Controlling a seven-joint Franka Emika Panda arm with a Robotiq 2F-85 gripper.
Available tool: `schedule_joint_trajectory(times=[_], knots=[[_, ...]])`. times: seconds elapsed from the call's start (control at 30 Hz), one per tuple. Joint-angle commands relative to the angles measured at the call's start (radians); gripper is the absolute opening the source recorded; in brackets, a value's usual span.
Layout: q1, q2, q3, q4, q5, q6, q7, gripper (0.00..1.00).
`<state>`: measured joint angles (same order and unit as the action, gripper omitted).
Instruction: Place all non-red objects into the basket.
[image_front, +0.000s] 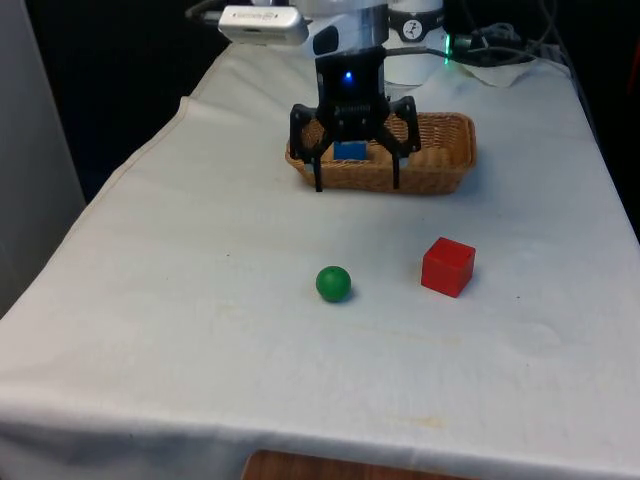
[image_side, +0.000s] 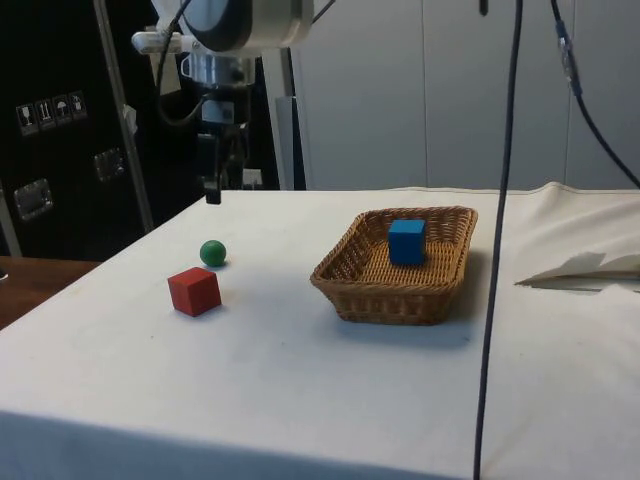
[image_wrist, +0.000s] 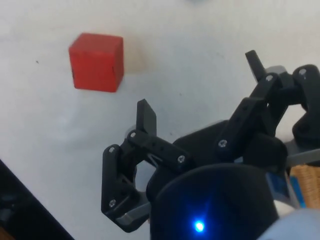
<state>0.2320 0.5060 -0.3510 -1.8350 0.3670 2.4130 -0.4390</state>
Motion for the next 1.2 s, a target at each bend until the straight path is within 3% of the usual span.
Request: schedule_joint_trajectory(times=[0.0, 0.27, 0.3, 0.33, 0.53, 0.57, 0.6, 0.8, 0.83, 0.87, 1.07, 1.13, 1.17], knots=[[-0.01, 0.013, 0.011, 0.018, 0.016, -0.011, -0.009, 1.0], [-0.016, 0.102, 0.008, 0.126, 0.06, -0.032, -0.012, 1.0], [-0.009, 0.102, 0.0, 0.122, 0.054, -0.022, -0.007, 1.0], [-0.018, 0.12, 0.006, 0.146, 0.062, -0.036, -0.01, 1.0], [-0.037, 0.18, 0.002, 0.22, 0.074, -0.057, -0.017, 1.0], [-0.025, 0.173, -0.006, 0.208, 0.067, -0.046, -0.009, 1.0], [-0.039, 0.188, 0.0, 0.229, 0.078, -0.061, -0.019, 1.0], [-0.053, 0.236, -0.011, 0.282, 0.095, -0.078, -0.032, 1.0], [-0.043, 0.23, -0.018, 0.272, 0.091, -0.066, -0.027, 1.0], [-0.056, 0.25, -0.014, 0.299, 0.101, -0.086, -0.035, 1.0], [-0.064, 0.293, -0.025, 0.343, 0.112, -0.101, -0.039, 1.0], [-0.058, 0.289, -0.029, 0.336, 0.109, -0.091, -0.035, 1.0], [-0.065, 0.297, -0.026, 0.347, 0.112, -0.103, -0.039, 1.0]])
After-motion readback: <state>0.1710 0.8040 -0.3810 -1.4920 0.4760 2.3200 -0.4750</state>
